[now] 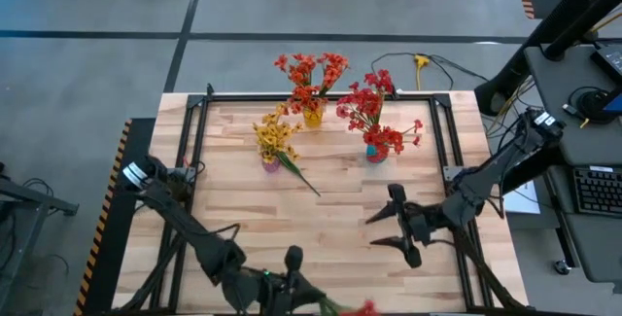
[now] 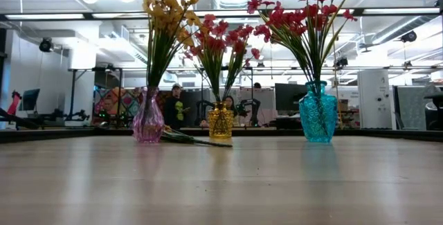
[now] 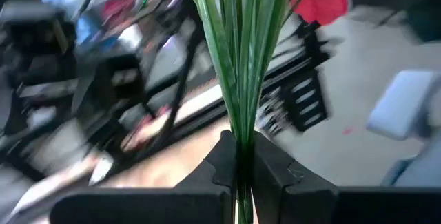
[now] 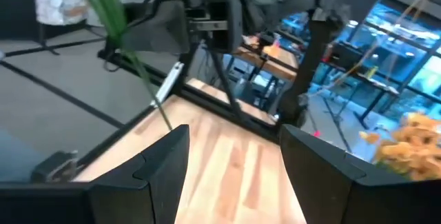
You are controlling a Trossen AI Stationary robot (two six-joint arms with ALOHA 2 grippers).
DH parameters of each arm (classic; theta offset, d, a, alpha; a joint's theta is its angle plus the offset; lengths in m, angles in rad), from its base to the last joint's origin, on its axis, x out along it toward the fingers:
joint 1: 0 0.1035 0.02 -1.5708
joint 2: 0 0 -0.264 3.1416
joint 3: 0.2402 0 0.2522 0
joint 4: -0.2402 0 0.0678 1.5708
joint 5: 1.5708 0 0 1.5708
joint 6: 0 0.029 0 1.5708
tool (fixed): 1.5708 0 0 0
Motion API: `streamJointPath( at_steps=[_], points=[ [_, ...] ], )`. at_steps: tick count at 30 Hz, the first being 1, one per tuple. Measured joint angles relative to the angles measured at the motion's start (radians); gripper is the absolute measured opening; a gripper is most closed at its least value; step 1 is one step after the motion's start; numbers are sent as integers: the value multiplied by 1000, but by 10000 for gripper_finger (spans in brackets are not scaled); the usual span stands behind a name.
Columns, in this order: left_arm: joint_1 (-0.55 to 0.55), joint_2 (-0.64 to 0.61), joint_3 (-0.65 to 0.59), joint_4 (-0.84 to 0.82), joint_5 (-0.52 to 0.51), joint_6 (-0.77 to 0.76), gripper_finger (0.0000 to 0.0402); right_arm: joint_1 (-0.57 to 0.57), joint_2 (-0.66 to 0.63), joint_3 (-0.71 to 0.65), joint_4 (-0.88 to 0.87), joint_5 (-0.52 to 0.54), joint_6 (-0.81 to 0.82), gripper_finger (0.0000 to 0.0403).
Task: Sort flowers into vase by color
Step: Put the red flower into the blue vase
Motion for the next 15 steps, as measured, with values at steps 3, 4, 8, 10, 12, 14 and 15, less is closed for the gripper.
streamJointPath(
  at_steps=[3,4,8,10,12,14,15],
  points=[
    [14,-22,-94,184,112,83,4,21,17,0,1,5,34,219],
    [16,-35,-132,248,117,94,4,21,22,0,1,8,51,219],
    [36,-87,-303,489,108,54,4,22,78,-1,47,-33,113,219],
    [48,-87,-390,632,95,30,4,22,135,-1,141,-53,121,219],
    [58,-82,-464,781,70,10,4,22,206,-1,254,-54,97,219],
    [60,-80,-526,886,46,-1,4,22,274,-1,377,-52,55,219],
    [60,-77,-556,922,34,-7,4,21,308,0,447,-49,41,219]
  ],
)
